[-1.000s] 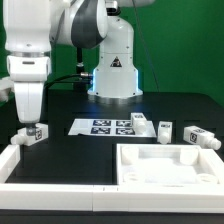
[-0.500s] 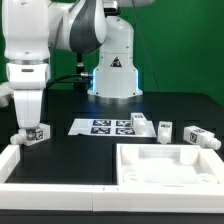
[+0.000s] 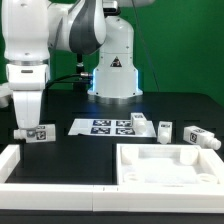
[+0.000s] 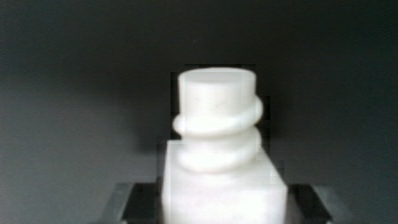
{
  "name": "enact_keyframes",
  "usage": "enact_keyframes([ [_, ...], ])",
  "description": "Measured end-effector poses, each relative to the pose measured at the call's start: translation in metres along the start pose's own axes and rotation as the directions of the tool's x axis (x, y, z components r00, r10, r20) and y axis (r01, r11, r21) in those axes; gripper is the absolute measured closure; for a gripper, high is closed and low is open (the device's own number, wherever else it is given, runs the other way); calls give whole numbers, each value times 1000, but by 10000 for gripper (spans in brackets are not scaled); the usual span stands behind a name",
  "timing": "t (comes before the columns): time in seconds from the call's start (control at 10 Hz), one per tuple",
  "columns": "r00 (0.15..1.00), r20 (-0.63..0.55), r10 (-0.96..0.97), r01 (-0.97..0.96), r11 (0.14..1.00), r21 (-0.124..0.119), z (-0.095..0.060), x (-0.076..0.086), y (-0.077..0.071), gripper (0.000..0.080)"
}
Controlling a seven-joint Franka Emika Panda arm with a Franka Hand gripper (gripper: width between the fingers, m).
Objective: Assemble one leg
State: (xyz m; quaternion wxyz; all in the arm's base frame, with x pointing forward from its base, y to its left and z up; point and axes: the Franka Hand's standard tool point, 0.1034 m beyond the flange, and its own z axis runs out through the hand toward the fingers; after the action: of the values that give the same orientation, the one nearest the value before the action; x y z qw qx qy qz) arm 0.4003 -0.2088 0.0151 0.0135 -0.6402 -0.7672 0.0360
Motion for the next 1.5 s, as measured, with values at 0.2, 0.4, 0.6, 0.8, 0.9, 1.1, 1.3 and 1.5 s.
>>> enact_keyframes([
  [0.2,1000,0,9,-9,1000,0,0,0,0,515],
  [0.4,966,-8,258,-259,966,-12,-8,5,-1,515],
  [0.6,810,-29,586,-586,810,14,-14,34,10,515],
  [0.8,600,-46,799,-795,602,77,-18,46,17,515],
  [0.9,541,-48,840,-836,543,80,-19,47,19,515],
  [1.1,442,-37,896,-892,444,88,-17,48,18,515],
  [1.3,350,-27,936,-932,351,93,-17,50,18,515],
  [1.5,74,4,997,-993,73,91,-19,83,28,515],
])
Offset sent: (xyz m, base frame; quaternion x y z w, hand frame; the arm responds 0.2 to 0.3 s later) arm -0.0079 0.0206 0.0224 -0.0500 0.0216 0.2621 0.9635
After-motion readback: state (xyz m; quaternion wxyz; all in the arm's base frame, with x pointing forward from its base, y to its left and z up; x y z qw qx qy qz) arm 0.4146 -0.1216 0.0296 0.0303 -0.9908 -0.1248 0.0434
